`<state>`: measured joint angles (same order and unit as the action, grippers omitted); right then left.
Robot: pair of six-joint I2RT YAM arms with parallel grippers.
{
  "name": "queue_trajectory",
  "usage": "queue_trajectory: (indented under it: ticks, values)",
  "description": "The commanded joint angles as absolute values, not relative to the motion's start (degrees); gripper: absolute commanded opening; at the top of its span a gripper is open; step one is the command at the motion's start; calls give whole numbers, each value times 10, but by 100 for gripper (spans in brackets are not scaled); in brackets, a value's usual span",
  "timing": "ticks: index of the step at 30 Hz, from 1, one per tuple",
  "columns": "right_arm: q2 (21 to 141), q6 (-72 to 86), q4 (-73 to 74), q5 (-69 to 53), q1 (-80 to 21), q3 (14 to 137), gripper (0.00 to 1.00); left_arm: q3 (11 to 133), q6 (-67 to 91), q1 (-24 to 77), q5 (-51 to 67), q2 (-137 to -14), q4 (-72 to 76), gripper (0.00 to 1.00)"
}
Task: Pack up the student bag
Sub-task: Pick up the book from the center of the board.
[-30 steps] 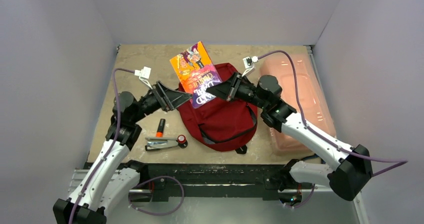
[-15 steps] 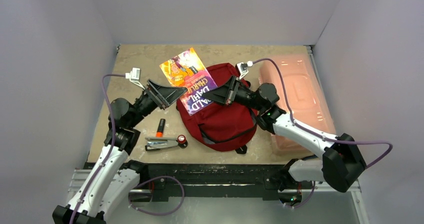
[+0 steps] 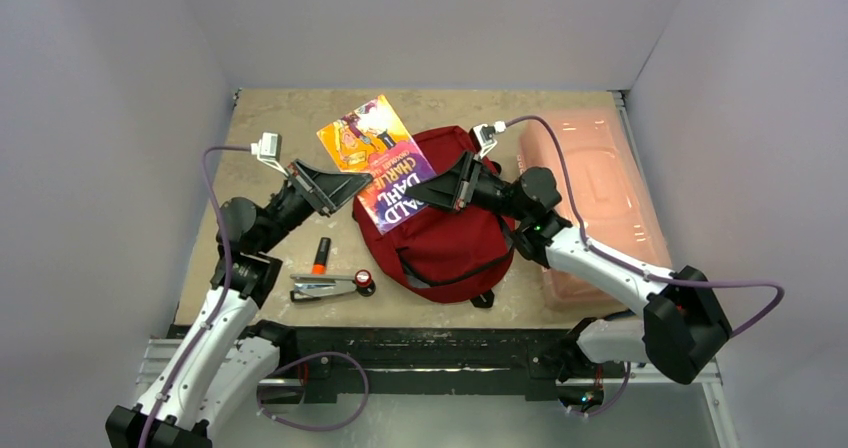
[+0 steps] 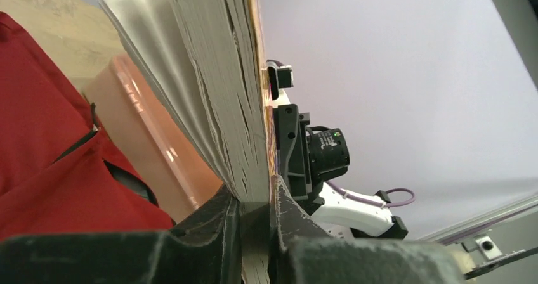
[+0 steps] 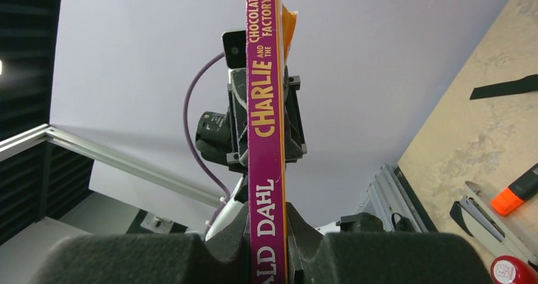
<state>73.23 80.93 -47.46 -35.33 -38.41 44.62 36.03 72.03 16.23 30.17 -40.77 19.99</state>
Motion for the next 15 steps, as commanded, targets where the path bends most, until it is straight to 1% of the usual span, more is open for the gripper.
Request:
queue_trajectory:
  ticks: [1,4,7,9,11,13,15]
  values:
    - [715,785,-484,-354,-385,455,5,350,758,163,319,-421,284,0]
    - [710,762,-453,-347,-393,460,24,341,780,163,329,-426,327,0]
    - [707,757,-441,-336,-407,456,49,331,781,163,311,-415,332,0]
    - [706,764,-452,-315,-420,446,62,321,783,163,293,-411,343,0]
    - [708,774,-476,-287,-436,434,69,311,791,163,283,-413,369,0]
    - [716,784,-506,-255,-453,432,71,302,809,163,280,-423,400,0]
    - [728,792,-532,-240,-467,436,72,294,827,163,282,-435,426,0]
